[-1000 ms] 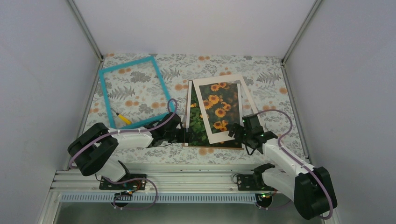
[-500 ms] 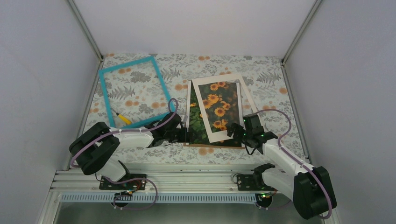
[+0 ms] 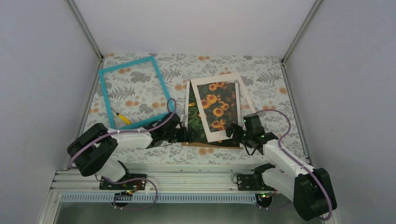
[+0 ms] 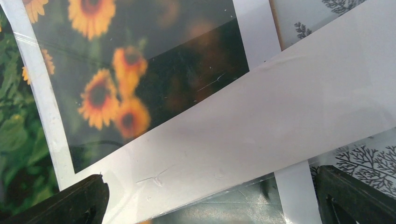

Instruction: Take the photo out of the frame

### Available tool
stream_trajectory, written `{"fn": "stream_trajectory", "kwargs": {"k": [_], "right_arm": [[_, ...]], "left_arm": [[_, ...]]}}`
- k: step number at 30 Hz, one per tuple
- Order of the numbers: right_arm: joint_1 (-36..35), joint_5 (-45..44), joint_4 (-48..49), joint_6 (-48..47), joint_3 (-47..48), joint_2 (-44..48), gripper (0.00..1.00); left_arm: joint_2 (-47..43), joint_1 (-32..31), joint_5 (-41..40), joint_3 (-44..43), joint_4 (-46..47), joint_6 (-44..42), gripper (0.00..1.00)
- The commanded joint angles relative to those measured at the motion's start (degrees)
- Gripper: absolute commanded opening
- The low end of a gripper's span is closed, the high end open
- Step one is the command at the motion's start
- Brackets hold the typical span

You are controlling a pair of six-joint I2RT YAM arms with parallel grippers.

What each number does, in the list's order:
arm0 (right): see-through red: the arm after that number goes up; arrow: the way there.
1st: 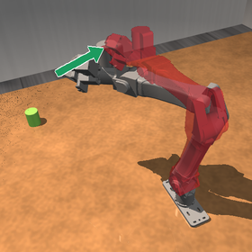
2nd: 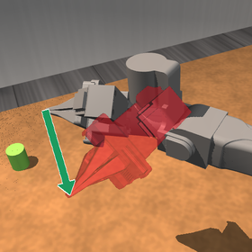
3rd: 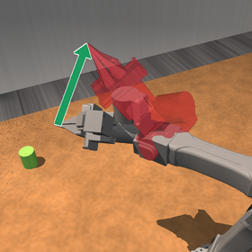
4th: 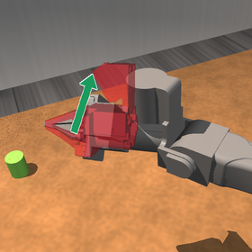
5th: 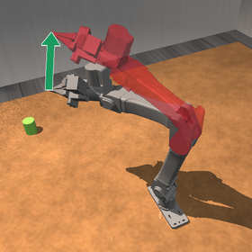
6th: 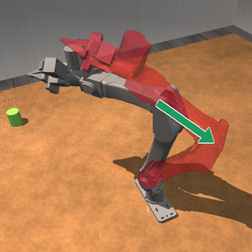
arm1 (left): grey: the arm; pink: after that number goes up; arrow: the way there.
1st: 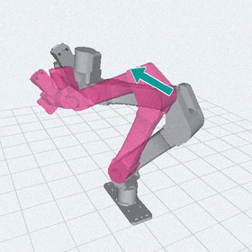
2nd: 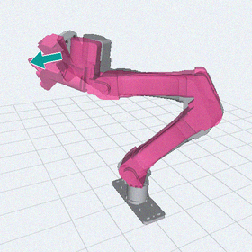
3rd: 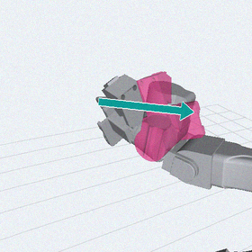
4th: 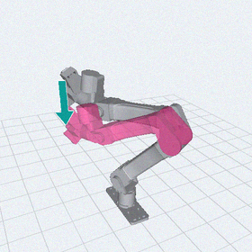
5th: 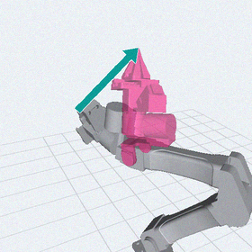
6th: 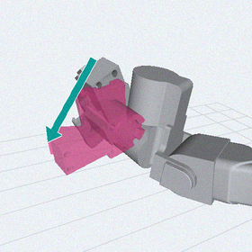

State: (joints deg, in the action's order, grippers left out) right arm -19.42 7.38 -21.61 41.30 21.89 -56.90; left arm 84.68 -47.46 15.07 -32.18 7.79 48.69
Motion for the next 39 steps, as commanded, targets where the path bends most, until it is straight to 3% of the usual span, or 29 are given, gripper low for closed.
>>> {"fn": "stream_trajectory", "kwargs": {"k": [1,15,28,39], "right_arm": [[0.1,3.1,2.0,-1.2,-0.7,-0.1,1.00],[0.1,2.1,2.4,-2.0,-1.2,0.3,1.00],[0.1,3.3,2.4,-3.3,-0.5,0.6,1.00],[0.1,3.6,-0.8,-4.1,1.6,3.4,1.00]], "left_arm": [[-0.2,0.0,1.0,-0.2,3.9,1.0,0.84],[5.1,6.2,8.2,-0.5,13.2,2.1,0.86],[6.9,8.3,9.8,-4.1,11.3,-1.3,0.86],[1.7,7.0,10.2,-2.7,10.9,-0.6,0.86]]}}
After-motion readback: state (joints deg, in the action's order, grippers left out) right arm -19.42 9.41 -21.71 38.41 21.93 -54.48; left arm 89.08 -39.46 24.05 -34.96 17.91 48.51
